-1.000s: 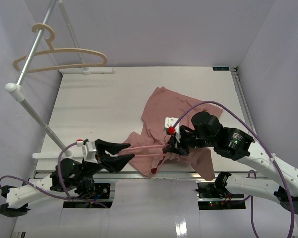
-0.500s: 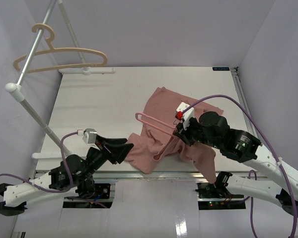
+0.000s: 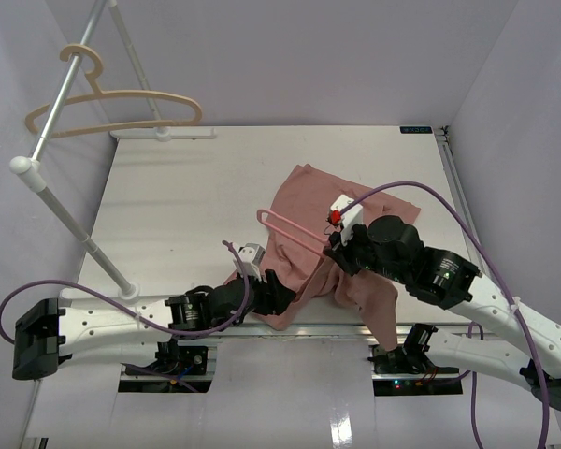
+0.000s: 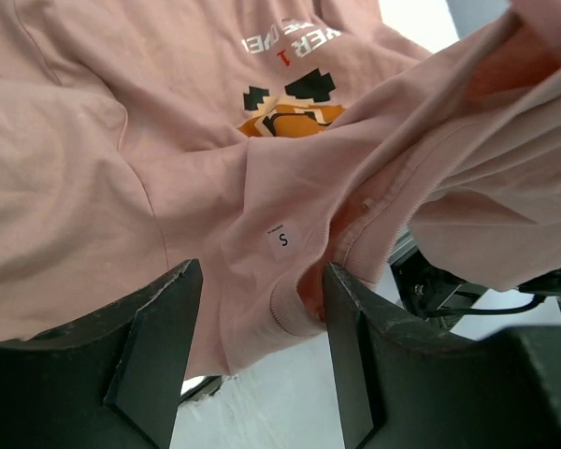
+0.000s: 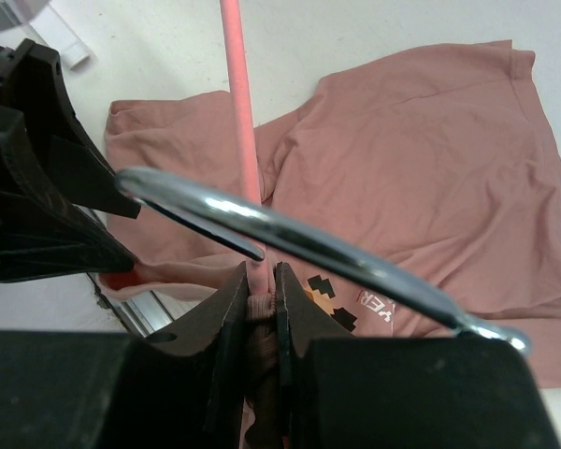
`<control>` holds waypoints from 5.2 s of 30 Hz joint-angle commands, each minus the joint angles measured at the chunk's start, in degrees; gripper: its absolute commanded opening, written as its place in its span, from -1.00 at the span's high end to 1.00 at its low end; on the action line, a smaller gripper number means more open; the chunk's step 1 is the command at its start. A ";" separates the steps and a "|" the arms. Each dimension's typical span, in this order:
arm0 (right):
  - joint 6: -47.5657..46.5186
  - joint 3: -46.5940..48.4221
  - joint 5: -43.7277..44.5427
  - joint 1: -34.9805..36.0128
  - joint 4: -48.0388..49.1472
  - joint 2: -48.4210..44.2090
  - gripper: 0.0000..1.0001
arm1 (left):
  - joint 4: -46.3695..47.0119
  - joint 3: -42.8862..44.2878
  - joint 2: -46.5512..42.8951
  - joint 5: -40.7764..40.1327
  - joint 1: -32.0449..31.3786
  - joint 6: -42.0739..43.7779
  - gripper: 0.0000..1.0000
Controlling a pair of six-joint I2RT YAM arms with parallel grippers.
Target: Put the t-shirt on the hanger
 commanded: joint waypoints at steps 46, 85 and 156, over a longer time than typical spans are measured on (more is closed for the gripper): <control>0.56 -3.20 -0.40 0.10 4.26 -5.75 0.85 | -11.41 6.40 -1.69 -10.26 -0.01 0.75 1.00; 1.88 -5.62 -9.32 0.10 0.09 -8.20 0.84 | -17.23 37.98 1.71 -6.28 13.11 33.33 1.00; 4.03 1.69 14.82 0.05 23.65 -2.86 0.85 | 8.16 18.95 7.94 32.71 13.20 21.14 0.08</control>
